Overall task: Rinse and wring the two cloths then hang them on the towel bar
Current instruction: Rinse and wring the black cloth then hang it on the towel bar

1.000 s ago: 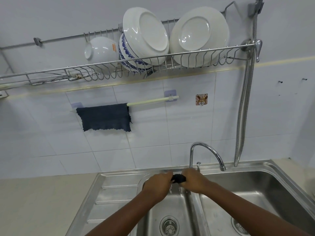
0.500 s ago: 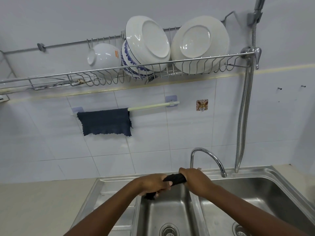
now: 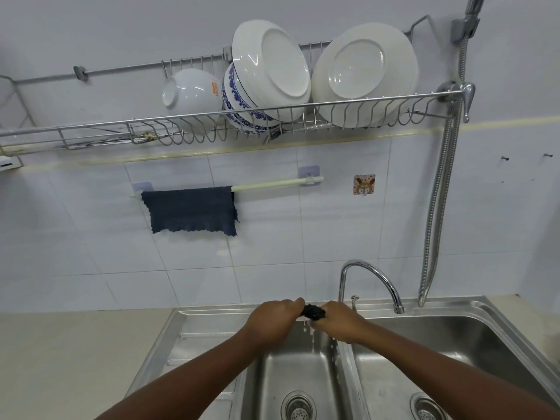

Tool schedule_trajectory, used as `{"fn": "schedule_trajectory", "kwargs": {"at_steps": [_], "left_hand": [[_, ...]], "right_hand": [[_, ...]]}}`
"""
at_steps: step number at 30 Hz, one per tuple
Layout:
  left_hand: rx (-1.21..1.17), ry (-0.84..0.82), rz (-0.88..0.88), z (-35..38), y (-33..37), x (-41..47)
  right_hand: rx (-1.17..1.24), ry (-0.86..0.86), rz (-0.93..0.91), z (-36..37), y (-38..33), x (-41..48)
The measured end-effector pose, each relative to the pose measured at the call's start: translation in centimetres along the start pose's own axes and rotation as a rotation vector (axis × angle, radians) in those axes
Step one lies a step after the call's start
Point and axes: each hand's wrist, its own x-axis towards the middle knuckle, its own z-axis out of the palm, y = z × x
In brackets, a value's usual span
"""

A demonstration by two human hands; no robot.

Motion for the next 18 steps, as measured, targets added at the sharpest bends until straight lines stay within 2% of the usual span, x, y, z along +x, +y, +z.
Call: {"fn": "schedule_trajectory", "kwargs": {"at_steps": [4, 9, 14, 18], "left_hand": [[-0.018, 0.051, 0.014, 0.5, -0.4, 0.1], [-0.031, 0.098, 0.052, 1.0, -0.9, 0.3], [-0.033, 0.117, 0.072, 2.2, -1.2, 0.2], [-0.022, 0.116, 0.076, 2.4, -1.6, 0.1]], "right_hand": [[0.317, -0.06, 0.105, 0.7, 0.1, -0.1], [0.785, -0.153, 0.321, 2.6, 0.3, 0.1], [0.932, -0.223, 0.402, 3.7, 0.3, 0.2], [0.925, -0.243, 0.375, 3.7, 0.2, 0.5]]}}
